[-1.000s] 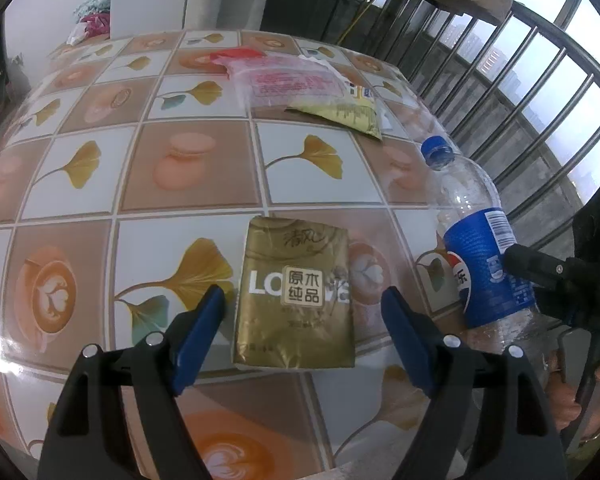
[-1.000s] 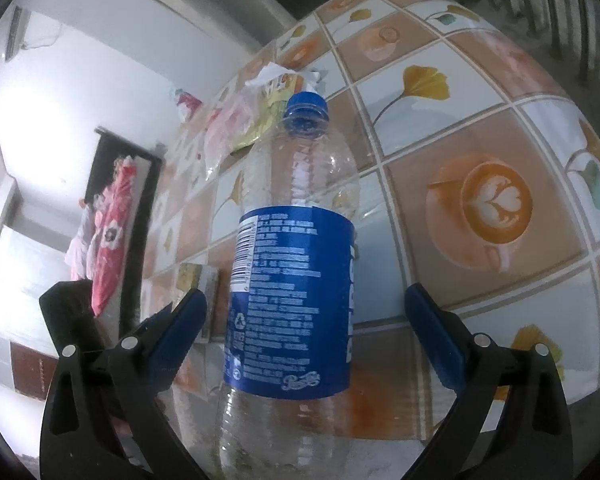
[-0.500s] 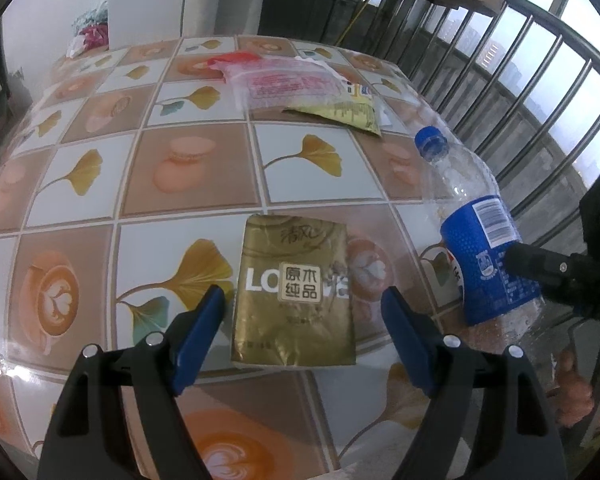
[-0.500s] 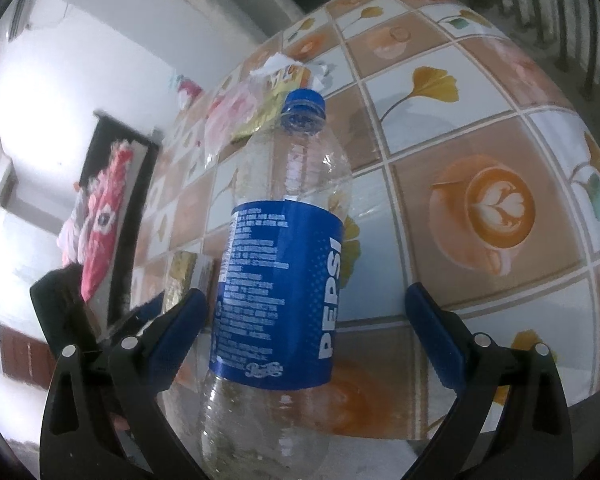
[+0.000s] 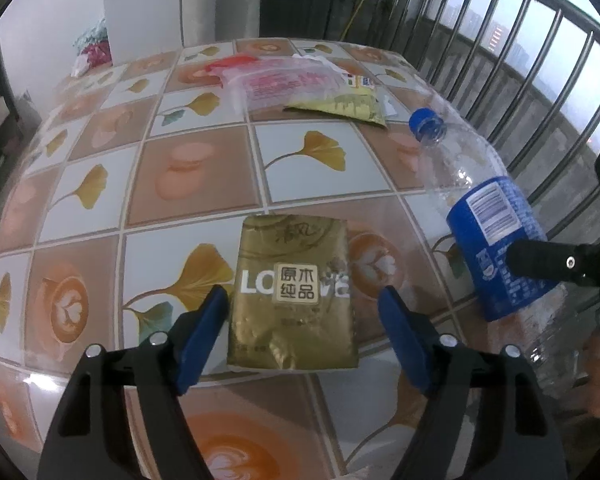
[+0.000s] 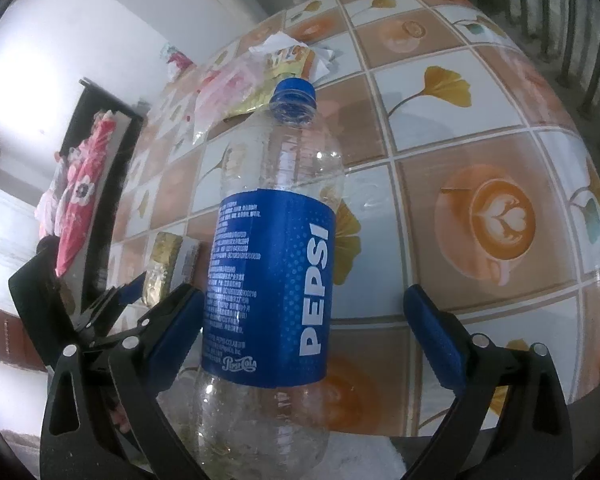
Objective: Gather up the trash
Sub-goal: 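Grasp the gold packet with the left tool while the right tool holds the bottle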
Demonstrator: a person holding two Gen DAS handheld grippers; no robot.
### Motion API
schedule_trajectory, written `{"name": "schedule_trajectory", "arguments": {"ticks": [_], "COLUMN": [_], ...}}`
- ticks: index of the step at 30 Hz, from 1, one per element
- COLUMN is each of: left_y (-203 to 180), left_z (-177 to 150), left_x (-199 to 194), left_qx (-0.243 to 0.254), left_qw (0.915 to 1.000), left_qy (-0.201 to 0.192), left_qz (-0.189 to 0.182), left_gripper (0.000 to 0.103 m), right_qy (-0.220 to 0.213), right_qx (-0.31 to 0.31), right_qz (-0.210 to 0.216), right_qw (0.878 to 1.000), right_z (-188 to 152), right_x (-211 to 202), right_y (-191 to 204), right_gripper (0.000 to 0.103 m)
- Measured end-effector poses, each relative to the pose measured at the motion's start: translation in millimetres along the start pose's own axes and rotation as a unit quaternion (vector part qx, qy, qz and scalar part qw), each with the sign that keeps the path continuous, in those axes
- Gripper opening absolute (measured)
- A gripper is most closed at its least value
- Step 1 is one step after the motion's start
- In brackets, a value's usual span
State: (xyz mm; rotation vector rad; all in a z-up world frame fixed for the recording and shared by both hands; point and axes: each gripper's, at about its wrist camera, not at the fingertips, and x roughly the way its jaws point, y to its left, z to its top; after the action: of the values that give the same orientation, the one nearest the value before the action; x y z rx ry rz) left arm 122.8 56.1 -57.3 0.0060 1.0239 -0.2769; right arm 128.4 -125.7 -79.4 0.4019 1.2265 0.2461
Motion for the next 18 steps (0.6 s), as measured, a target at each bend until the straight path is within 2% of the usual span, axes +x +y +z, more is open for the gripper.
{"name": "schedule_trajectory", "arguments": {"ticks": [5, 8, 11, 15, 18], "left_y": [0, -1, -3, -1, -2], "left_z": [0, 1, 1, 1, 0], "left_x": [0, 1, 2, 2, 0], "left_qx": [0.007, 0.016, 0.024, 0.019, 0.018], "left_qw": [0.9998, 0.9996, 0.9994, 0.9996, 0.9997], "left_qy": [-0.002, -0.003, -0.006, -0.009, -0.011], "left_qz": [0.017, 0.024, 0.024, 0.020, 0.016], "left_gripper": [0.059, 0.053, 0.052, 0.052, 0.052], "right_qy": [-0.006, -0.006, -0.009, -0.013, -0.017], "right_qx": [-0.005, -0.011, -0.017, -0.025, -0.016], "right_qz": [-0.037, -0.045, -0.056, -0.077, -0.075], "right_qw": [0.999, 0.999, 0.998, 0.997, 0.997], "right_z": [-2, -4, -5, -6, -6], "right_x": [3, 5, 8, 9, 9], "right_y": [3, 6, 9, 12, 10], "right_gripper": [0.080, 0.079, 0.078, 0.071, 0.070]}}
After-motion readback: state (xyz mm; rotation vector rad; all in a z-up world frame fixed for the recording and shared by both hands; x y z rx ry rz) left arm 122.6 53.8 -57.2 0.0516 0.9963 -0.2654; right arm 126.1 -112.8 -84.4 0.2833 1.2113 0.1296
